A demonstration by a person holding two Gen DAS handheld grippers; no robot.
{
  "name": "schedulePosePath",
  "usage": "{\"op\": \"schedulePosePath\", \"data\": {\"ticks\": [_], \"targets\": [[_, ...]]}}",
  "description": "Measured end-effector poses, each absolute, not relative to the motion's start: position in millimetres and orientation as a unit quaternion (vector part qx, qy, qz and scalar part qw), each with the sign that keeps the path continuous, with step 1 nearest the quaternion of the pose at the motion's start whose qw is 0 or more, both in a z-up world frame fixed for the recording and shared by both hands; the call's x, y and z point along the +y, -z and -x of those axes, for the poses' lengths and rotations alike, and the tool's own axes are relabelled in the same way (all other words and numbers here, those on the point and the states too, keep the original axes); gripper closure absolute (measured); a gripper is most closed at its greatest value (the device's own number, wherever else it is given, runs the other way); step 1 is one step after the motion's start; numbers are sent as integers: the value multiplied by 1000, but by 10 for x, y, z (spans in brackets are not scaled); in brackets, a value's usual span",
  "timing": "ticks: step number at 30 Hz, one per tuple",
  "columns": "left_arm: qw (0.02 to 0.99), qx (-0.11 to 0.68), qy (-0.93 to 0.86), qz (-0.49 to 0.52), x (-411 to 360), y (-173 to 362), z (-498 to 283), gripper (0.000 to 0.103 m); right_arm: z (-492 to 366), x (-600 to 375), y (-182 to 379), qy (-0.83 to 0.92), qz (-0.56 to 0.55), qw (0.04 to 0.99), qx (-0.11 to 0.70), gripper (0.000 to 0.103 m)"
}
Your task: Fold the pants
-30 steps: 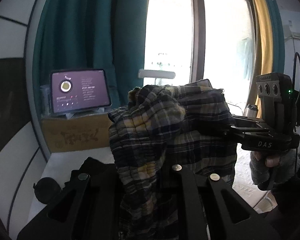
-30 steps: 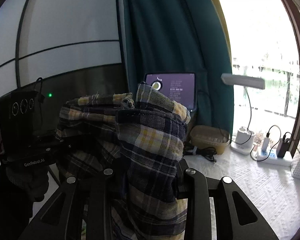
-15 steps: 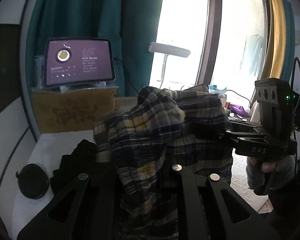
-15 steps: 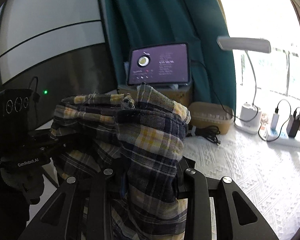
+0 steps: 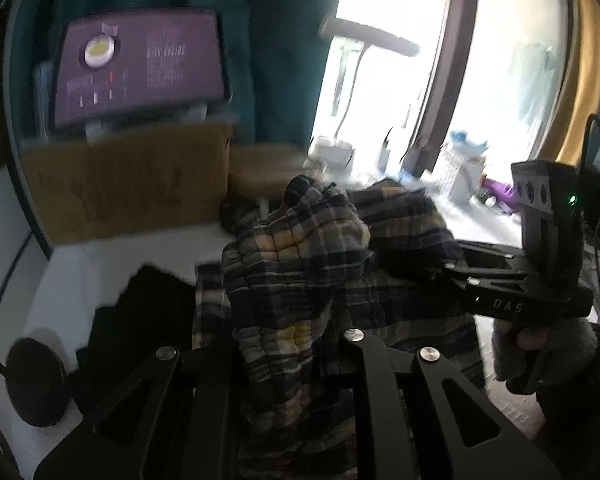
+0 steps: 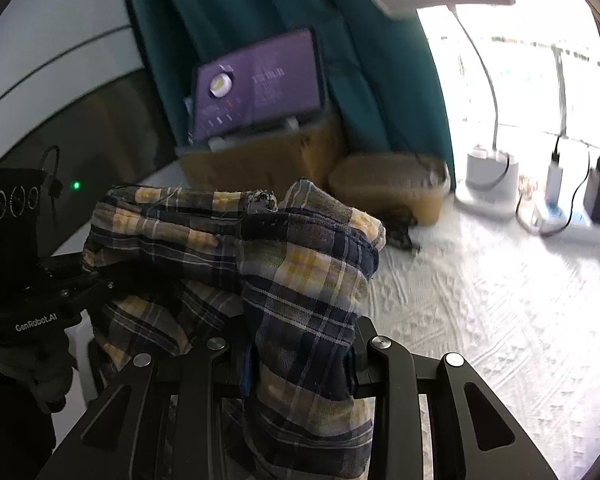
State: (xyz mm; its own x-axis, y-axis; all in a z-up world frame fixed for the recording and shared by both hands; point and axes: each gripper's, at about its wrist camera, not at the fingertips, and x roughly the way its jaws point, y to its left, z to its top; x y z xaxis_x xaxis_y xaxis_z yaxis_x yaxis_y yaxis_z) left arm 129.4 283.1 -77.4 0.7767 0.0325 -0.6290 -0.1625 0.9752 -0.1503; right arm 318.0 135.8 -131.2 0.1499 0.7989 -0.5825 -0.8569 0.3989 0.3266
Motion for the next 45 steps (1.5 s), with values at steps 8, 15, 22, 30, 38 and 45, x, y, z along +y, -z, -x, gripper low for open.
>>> {"op": "schedulePosePath", "data": {"ticks": [8,15,22,30,38,45], "targets": [[913,378,-79,133,3084,1111,-1364,84,-3368,1509,1674,-534,47,741,404,53],[899,388,-120,162,3384,1232,-1217,73,-3608,1366,1806,-494,37,758,424,33],[901,393,-120,138,3362,1131,-1259,68,-3741,1251,1807,-452,49,788,415,33],[917,379,-74,98,3282,817,-1473,68,-3859,1273,1741,-438,64,802,402,33],[894,422,-107,102,3468,1172,-1678,68,-3972,1328,1828,-429,73,802,408,33],[893,414,-117,130,3531,1112,-1486,62,-3989,1280,1807,-411,77,812,408,33]]}}
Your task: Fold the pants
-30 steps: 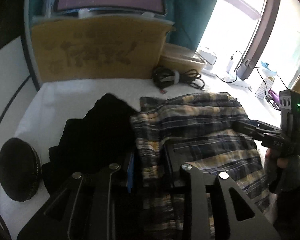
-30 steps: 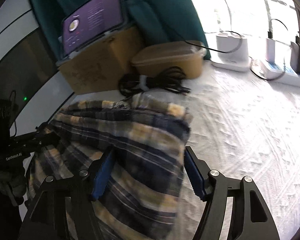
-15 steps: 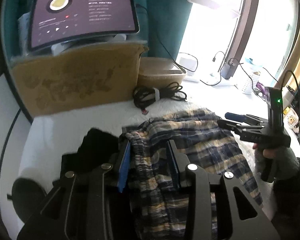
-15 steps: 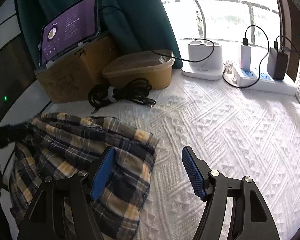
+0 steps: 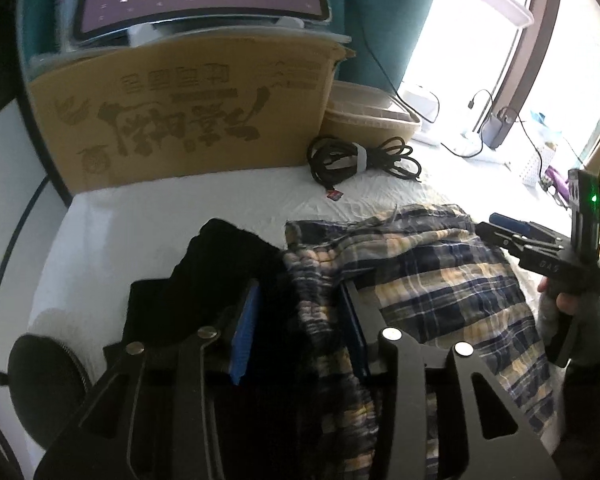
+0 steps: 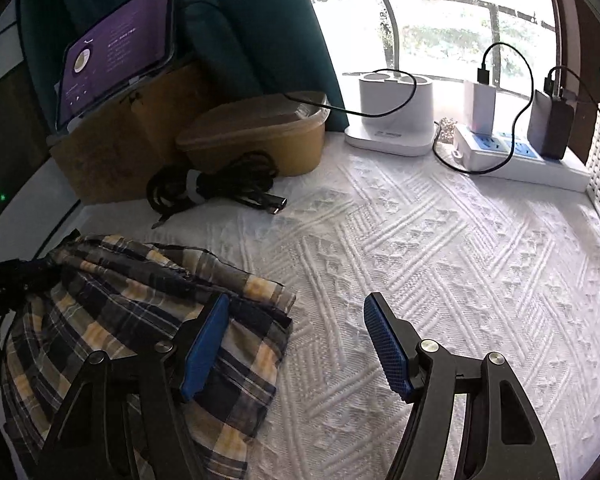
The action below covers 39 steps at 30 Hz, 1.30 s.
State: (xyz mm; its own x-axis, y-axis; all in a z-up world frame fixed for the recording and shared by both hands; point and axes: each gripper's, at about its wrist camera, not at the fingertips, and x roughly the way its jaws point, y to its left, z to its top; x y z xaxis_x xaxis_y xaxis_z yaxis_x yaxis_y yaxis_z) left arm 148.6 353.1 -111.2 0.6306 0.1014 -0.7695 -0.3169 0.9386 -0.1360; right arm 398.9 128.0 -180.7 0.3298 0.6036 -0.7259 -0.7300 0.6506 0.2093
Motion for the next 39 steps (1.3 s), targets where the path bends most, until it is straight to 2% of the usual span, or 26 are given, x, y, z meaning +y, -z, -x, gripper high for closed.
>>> {"op": "schedulePosePath", "data": {"ticks": [8,26,39], "targets": [[904,390,-127,123,3327,879,-1218,61,-3847,1123,1640,-389,83,825,402,33],[884,431,-155,95,3057,1247,-947,61,-2989,1073,1752,-438,119,787,417,33],[893,406,-169,93,2880,1151,-658,61,-2706,737,1772,-424,120,796,415,33]]}}
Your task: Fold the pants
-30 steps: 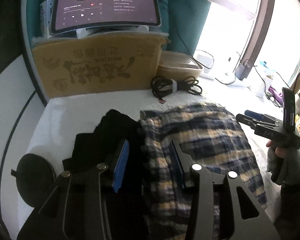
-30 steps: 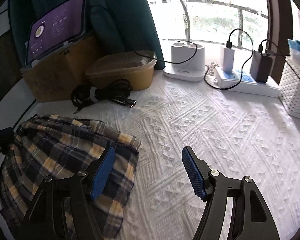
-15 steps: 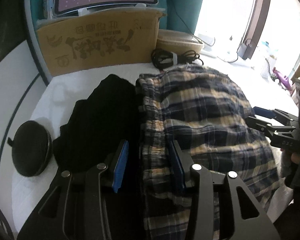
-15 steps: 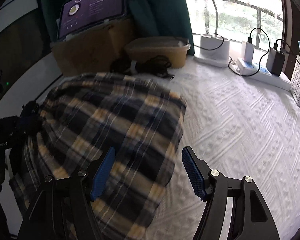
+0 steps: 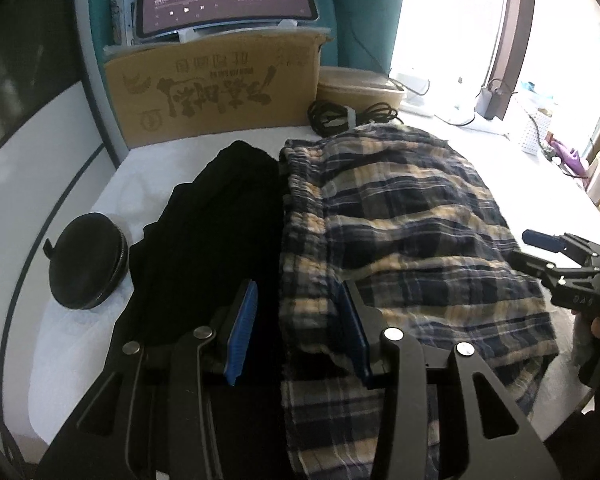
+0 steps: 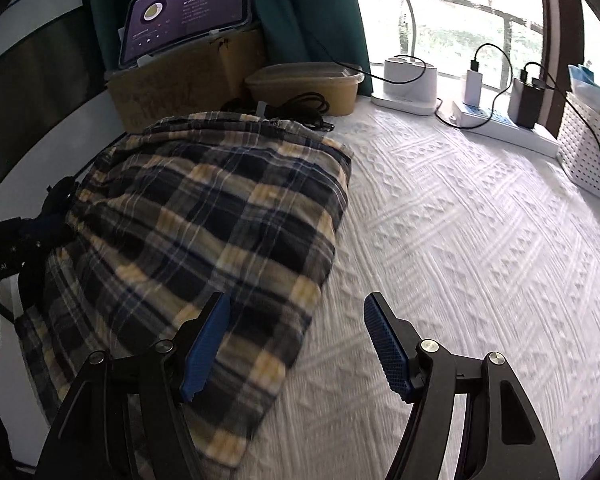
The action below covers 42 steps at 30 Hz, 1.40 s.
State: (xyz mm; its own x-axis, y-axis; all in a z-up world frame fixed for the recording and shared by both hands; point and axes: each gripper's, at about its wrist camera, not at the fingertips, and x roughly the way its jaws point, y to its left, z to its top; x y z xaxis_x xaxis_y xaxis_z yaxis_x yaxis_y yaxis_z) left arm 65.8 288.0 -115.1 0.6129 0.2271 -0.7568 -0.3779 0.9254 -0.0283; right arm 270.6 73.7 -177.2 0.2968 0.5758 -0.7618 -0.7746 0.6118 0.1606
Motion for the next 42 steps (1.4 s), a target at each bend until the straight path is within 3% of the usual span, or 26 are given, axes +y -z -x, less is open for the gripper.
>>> {"op": "schedulePosePath", "data": {"ticks": [13,37,39,42], "targets": [[899,397,-158,98,2516,1222,-401,61,-2322,424,1745,-423,126,798,410,33],[946,294,-108,83,1694,535,-126,61,-2052,-367,1128,-404,106,842,341,33],[951,281,-99,81,1611,463,-84,59,-2028,-438,1048,-396,109,850,329,33],[958,262,-85,79,1507,361,-28,42,-1968,-559,910,-386,111,862,309,33]]}}
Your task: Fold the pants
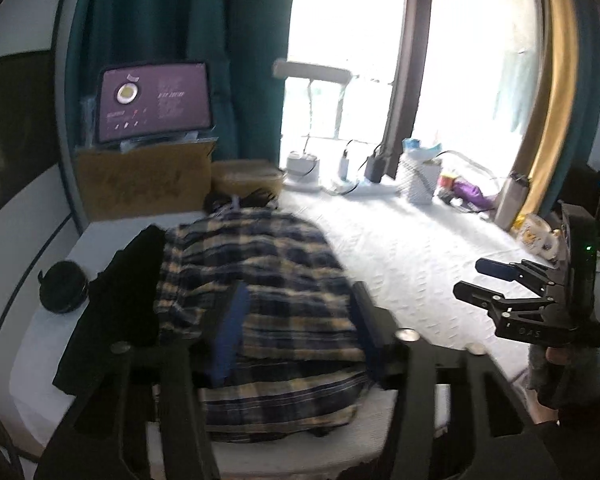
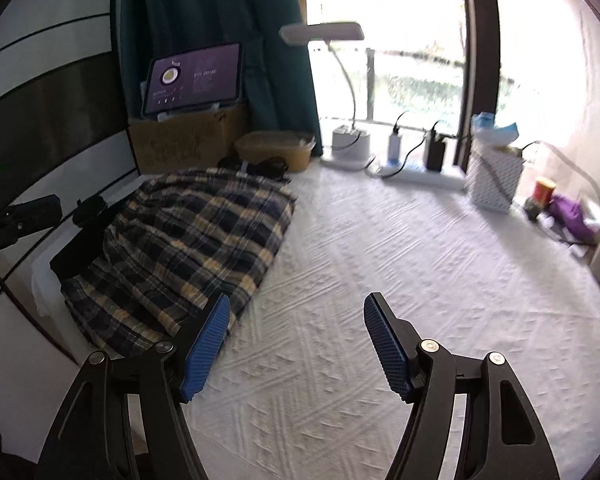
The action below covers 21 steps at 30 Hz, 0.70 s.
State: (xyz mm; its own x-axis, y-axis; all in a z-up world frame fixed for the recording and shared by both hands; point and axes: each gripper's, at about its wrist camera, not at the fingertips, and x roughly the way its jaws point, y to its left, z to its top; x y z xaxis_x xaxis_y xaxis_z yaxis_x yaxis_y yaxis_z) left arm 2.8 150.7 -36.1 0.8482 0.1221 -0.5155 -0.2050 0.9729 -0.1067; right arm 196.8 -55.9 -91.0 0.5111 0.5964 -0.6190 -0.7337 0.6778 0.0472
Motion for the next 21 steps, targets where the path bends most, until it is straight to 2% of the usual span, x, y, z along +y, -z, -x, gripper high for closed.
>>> {"op": "schedulePosePath", "data": {"ticks": [13,21], "targets": [[977,195,-53,68,1149,45,94,32,-1680,-1127,381,-355,111,896,243,32],[983,170,-35,65,916,-119,138,32,-1571,-1464,165,-332,99,912,218,31]]}}
